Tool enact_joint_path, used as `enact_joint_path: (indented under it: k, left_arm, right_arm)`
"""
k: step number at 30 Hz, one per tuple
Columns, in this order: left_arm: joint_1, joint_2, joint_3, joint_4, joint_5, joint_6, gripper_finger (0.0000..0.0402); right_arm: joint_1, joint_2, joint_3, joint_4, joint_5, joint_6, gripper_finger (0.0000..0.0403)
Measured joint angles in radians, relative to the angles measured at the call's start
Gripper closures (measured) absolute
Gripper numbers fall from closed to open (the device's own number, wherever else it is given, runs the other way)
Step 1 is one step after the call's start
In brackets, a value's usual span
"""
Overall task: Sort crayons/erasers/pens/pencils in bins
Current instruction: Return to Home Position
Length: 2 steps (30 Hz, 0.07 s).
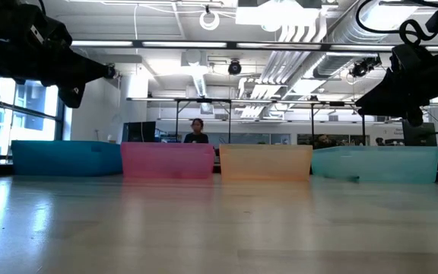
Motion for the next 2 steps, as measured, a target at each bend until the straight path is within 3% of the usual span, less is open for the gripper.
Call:
enact_joint_path:
  k: [2]
  left_arm:
    - [0.0, 0.0, 0.0, 0.0, 0.0, 0.0, 0.0398]
  right_arm:
    - [0.0, 0.0, 0.0, 0.0, 0.0, 0.0, 0.0284]
